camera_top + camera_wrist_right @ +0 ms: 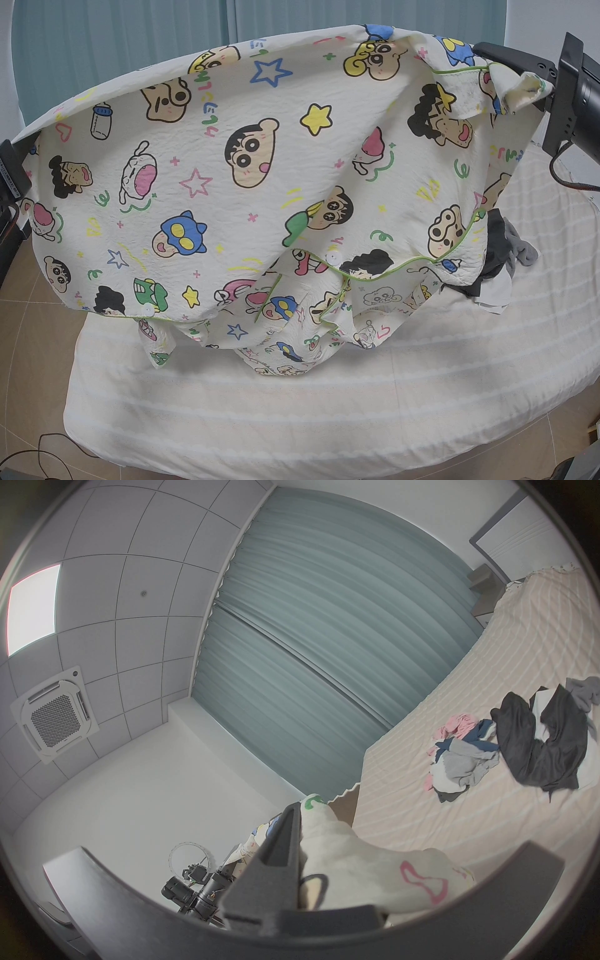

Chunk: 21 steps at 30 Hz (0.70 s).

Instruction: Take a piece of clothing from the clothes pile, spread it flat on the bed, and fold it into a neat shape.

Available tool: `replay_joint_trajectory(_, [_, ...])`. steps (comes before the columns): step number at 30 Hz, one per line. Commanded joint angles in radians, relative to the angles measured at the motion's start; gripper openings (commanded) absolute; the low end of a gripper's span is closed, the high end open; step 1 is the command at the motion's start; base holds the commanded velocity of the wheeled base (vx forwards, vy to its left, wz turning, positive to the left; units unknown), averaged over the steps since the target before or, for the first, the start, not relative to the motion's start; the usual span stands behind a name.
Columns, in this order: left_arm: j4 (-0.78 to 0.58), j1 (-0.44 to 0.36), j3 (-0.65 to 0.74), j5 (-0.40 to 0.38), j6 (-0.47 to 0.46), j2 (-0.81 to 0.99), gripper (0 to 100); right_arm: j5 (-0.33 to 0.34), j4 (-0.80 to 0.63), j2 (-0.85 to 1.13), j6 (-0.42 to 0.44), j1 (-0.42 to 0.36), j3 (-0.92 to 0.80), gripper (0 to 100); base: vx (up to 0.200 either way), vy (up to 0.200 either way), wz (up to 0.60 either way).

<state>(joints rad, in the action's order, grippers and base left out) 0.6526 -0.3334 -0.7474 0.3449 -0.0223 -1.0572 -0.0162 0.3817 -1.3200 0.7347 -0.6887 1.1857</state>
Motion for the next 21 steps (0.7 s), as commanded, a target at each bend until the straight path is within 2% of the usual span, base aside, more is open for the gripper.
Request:
replay_joint_trajectory(1, [0.001, 0.008, 0.007, 0.0, -0.001, 0.006, 0, -0.001, 0.0, -0.001, 0.0, 0.0, 0.0, 0, 0.0, 0.2, 0.0])
replay_joint_trajectory(9, [0.002, 0.01, 0.033, 0.002, -0.001, 0.014, 0, -0.001, 0.0, 0.001, 0.002, 0.0, -0.003, 0, 0.0, 0.2, 0.0])
replay_joint_trajectory(18, [0.001, 0.01, 0.063, 0.0, -0.001, 0.028, 0, -0.001, -0.004, 0.013, 0.002, 0.0, -0.014, 0, 0.0, 0.0, 0.0])
replay_joint_trajectory(21, [0.002, 0.01, 0.068, 0.002, -0.001, 0.029, 0, -0.001, -0.003, 0.016, 0.002, 0.0, -0.021, 0, -0.2, 0.0, 0.0])
